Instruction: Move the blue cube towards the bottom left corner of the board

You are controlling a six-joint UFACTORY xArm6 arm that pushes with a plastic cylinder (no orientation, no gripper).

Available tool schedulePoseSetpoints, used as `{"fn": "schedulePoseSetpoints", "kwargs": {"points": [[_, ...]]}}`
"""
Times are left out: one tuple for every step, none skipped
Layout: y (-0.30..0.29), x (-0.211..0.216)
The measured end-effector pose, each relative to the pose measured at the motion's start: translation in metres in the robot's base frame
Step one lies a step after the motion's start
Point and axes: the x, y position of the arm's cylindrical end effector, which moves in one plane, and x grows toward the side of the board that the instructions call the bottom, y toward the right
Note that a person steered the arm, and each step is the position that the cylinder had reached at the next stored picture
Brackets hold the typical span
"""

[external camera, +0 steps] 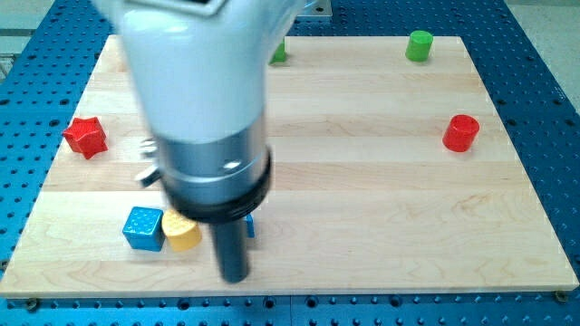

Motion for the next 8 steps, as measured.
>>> {"fn": "schedulePoseSetpoints", "kwargs": {"points": [[-0.055,0.000],[-0.071,-0.020],[-0.031,-0.031],[-0.043,-0.058],[-0.103,-0.057],[-0.134,-0.056],[-0.120,-0.064],[-0.106,-0.064]]}}
